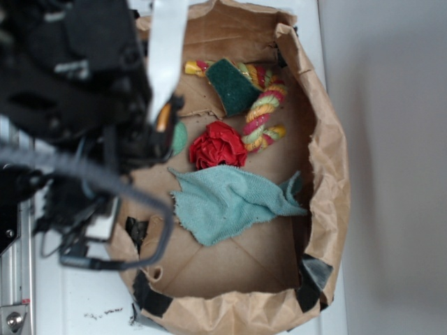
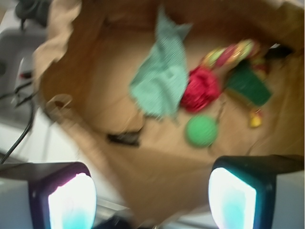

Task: Grab the green ball.

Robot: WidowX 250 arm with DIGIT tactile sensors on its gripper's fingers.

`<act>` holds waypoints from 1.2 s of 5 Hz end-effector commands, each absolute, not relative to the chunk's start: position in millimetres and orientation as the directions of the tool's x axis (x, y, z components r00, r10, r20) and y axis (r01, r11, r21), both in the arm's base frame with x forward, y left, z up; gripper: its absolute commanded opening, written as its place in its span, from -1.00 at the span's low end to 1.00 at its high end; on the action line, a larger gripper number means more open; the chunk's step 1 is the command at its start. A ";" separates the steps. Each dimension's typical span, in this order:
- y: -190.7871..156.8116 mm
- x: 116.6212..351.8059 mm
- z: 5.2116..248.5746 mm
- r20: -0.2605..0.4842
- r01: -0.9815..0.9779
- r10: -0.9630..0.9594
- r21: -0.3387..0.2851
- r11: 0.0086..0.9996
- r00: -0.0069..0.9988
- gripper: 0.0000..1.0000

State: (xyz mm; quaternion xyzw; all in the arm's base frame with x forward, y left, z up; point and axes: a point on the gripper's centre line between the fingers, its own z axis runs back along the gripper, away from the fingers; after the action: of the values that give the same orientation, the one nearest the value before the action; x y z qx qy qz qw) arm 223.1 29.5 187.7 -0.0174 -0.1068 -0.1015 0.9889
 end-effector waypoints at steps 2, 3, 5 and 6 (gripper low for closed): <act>39.2 244.6 201.3 0.261 0.176 -0.191 0.080 0.981 0.946 1.00; 39.2 244.6 201.3 0.261 0.176 -0.191 0.080 0.981 0.946 1.00; 40.9 247.9 166.6 0.268 0.168 -0.178 0.060 0.984 0.947 1.00; 38.4 251.9 139.5 0.265 0.163 -0.187 0.108 0.981 0.946 1.00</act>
State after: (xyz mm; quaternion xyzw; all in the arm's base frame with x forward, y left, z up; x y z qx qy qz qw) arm 247.2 40.5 128.9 0.0390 -0.1243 -0.0872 0.9876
